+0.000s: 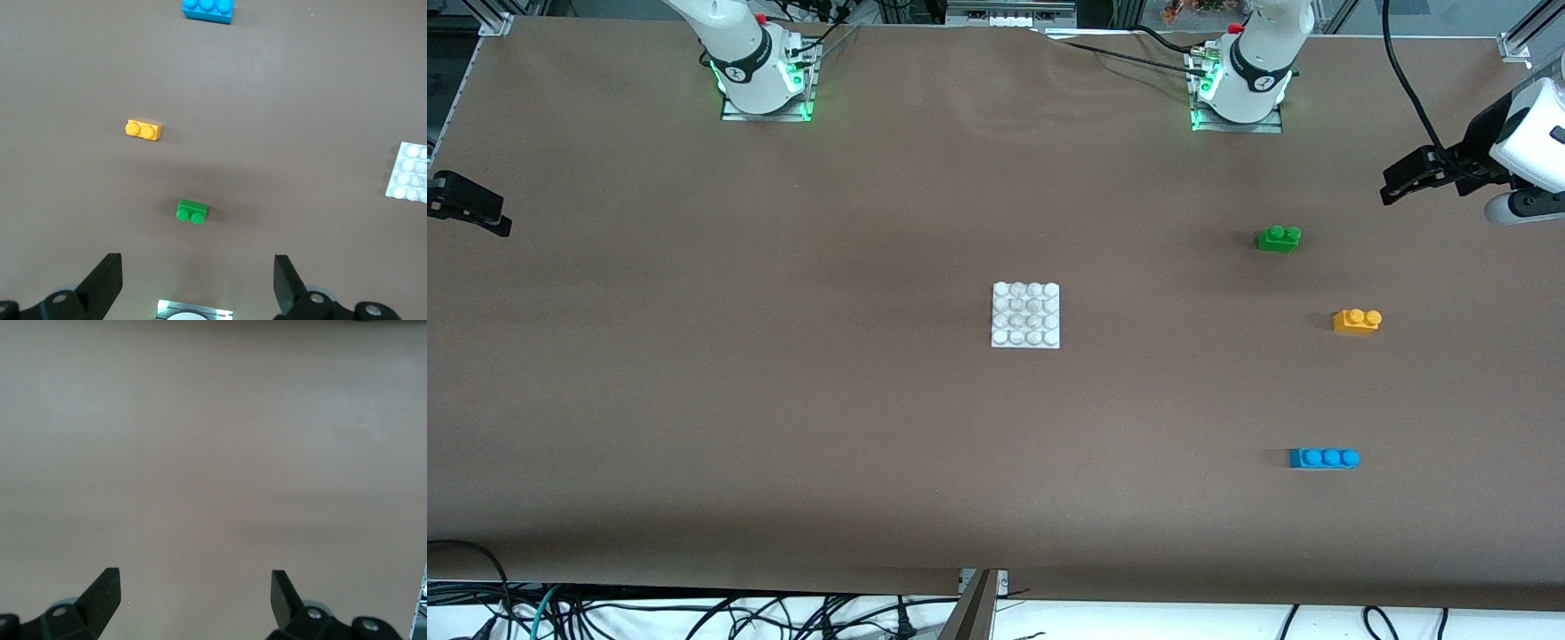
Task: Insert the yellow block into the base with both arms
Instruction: 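Move the left gripper down over the yellow block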
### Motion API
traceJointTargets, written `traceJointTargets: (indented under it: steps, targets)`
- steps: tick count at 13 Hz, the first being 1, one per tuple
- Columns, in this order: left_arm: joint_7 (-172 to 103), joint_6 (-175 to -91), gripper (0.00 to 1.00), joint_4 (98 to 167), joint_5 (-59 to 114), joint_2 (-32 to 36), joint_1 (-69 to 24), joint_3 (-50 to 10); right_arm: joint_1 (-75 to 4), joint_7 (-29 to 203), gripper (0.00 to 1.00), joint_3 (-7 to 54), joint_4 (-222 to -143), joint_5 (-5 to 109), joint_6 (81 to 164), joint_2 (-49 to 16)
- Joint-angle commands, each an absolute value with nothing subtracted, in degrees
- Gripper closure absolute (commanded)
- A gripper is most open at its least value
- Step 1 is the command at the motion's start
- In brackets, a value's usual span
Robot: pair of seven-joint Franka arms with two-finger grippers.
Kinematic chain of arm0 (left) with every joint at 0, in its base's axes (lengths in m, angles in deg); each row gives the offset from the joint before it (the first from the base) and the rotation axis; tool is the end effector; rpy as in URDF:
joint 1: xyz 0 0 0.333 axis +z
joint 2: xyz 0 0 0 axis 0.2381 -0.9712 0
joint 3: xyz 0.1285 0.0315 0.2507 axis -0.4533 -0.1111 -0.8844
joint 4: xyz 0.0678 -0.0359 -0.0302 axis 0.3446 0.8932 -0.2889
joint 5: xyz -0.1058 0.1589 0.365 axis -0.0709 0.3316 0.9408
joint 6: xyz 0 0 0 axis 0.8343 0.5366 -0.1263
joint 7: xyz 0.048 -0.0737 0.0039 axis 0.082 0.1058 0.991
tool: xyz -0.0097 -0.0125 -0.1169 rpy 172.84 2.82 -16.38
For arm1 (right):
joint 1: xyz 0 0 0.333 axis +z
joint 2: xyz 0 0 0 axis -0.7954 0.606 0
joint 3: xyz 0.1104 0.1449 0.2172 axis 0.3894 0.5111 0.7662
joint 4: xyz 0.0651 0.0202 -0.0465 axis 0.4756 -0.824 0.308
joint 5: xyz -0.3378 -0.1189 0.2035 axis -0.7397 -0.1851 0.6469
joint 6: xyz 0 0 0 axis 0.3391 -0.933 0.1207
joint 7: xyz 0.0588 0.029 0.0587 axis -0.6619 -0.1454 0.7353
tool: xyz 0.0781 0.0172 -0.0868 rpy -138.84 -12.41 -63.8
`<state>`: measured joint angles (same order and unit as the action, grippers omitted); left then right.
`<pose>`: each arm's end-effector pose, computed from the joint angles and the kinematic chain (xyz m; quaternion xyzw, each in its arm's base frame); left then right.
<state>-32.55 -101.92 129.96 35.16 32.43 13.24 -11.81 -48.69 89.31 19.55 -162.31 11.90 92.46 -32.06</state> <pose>0.5426 -0.0048 0.5580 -0.9952 -0.0792 0.0574 0.0095 0.6013 -0.0531 0.5891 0.9991 0.0203 -0.0150 0.0339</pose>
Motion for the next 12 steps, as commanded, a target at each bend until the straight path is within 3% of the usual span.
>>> traceJointTargets:
  steps: [1, 4, 7, 12]
  targets:
    - [-33.95, -102.07, 0.0, 129.36, 34.09, 32.31, 13.74, -11.6, -48.92, 90.03, 0.0, 20.03, -163.84, 11.37, 92.64, -33.39]
    - [-33.95, -101.98, 0.0, 129.88, 34.97, 32.04, 13.21, -10.21, -48.92, 90.12, 0.0, 20.03, -163.93, 11.37, 92.73, -33.04]
    - [-34.03, -102.33, 0.0, 129.88, 34.97, 26.61, 14.34, -10.63, -48.83, 90.04, 0.0, 20.03, -163.93, 11.37, 92.73, -33.04]
    - [-42.56, -116.99, 0.01, 130.41, 41.54, 12.2, 21.38, -10.81, -48.13, 89.51, 0.0, 20.11, -163.84, 11.37, 93.35, -32.42]
